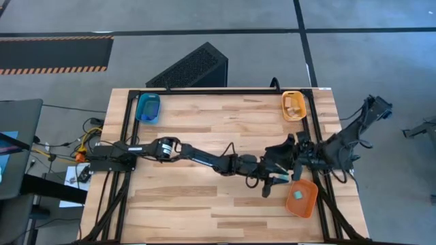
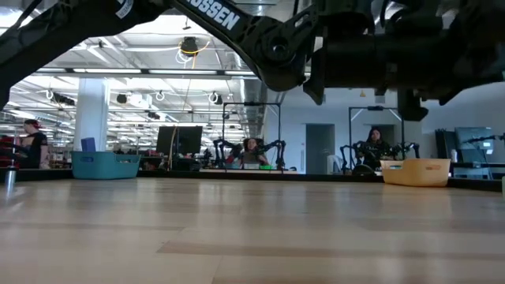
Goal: Sort & place blocks by color
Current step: Put the top light blue block into the orange bin
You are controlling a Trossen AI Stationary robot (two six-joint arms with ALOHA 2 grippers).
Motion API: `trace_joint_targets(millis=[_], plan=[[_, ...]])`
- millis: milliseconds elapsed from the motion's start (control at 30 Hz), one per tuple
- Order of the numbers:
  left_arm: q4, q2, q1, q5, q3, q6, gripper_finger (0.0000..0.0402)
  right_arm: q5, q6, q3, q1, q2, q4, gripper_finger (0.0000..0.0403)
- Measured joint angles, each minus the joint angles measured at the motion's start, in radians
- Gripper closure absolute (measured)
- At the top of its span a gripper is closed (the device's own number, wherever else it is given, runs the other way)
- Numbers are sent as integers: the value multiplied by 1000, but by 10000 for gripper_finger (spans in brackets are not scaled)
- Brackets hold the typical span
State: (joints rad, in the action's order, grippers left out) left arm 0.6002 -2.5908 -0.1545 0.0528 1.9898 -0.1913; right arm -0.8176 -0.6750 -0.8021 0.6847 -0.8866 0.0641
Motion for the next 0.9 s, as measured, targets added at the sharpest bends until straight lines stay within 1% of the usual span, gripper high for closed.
trace_joint_targets(millis=[300, 500, 633, 767, 833, 900], plan=[[5, -1, -7, -13, 0, 2, 300, -2, -80, 0, 2, -36, 7, 217], [10, -1, -21, -51, 0, 10, 300, -4, -63, 0, -13, -36, 66, 217], [64, 0, -20, -62, 3, -28, 300, -7, -9, 0, -21, -36, 124, 217], [28, -6, -22, -69, 35, -39, 300, 1, 22, 0, -37, -36, 161, 217], [26, -32, -27, -54, 71, -54, 300, 1, 23, 0, -47, -36, 164, 217], [19, -82, -37, -30, 132, -83, 300, 1, 21, 0, -55, -36, 164, 217]])
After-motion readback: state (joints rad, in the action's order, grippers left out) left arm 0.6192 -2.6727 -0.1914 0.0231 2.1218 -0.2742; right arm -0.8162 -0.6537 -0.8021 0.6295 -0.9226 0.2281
